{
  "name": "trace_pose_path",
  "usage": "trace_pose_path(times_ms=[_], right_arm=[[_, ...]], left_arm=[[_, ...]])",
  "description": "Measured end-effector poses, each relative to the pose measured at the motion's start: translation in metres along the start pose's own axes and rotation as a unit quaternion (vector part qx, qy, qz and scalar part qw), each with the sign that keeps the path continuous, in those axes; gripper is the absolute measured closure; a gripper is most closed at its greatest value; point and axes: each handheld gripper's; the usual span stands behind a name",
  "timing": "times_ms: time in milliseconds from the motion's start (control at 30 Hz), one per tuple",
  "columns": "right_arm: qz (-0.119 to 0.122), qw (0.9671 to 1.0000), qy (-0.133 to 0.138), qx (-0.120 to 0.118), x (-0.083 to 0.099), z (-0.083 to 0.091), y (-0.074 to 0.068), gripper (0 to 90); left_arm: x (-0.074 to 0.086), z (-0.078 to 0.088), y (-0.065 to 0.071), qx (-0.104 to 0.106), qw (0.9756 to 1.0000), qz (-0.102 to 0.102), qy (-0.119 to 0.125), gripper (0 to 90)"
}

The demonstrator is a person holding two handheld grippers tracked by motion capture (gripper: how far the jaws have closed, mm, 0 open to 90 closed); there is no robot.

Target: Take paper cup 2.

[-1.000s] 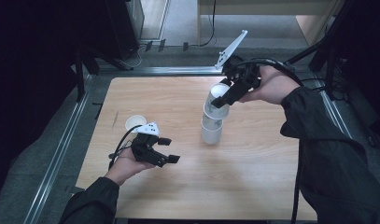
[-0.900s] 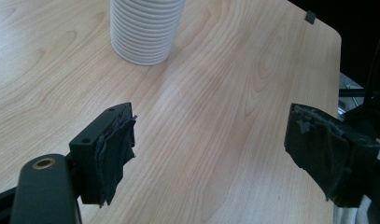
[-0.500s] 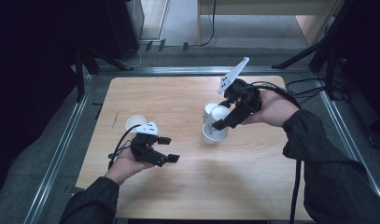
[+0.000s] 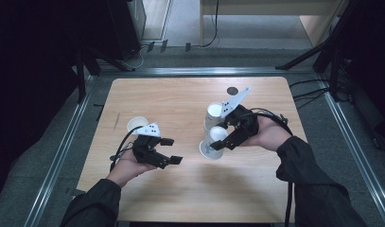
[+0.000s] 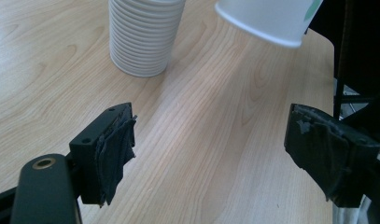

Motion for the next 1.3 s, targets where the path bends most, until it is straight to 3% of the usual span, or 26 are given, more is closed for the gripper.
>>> trace_pose_path(times_ms=[233, 567, 867, 1000, 1300], right_arm=[[-0.003, 0.9991, 0.041, -0.01, 0.019, -0.014, 0.004, 34.8], [-0.002, 0.9975, 0.069, -0.01, 0.037, -0.03, 0.003, 34.8], [-0.008, 0.9945, 0.103, -0.016, 0.044, -0.037, 0.004, 34.8], [-0.011, 0.9934, 0.113, -0.017, 0.046, -0.039, 0.005, 34.9], [-0.018, 0.9895, 0.143, -0.014, 0.049, -0.039, 0.007, 34.9]], left_arm=[[-0.002, -0.002, -0.001, 0.007, 0.9999, -0.009, 0.004, 16.6], [-0.006, -0.007, -0.001, 0.026, 0.9994, -0.022, 0.001, 17.0], [-0.011, -0.008, -0.003, 0.044, 0.9985, -0.031, 0.006, 17.3], [-0.014, -0.009, -0.005, 0.038, 0.9985, -0.04, 0.006, 20.0], [-0.017, -0.013, -0.008, 0.058, 0.9977, -0.034, 0.002, 20.1]])
Point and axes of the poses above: each handheld gripper's, and its own axes: z roughly backward along the jaws, x roughly out of its underside, y roughly to its right, and after that the axes turned 9 degrees about -x, right-handed
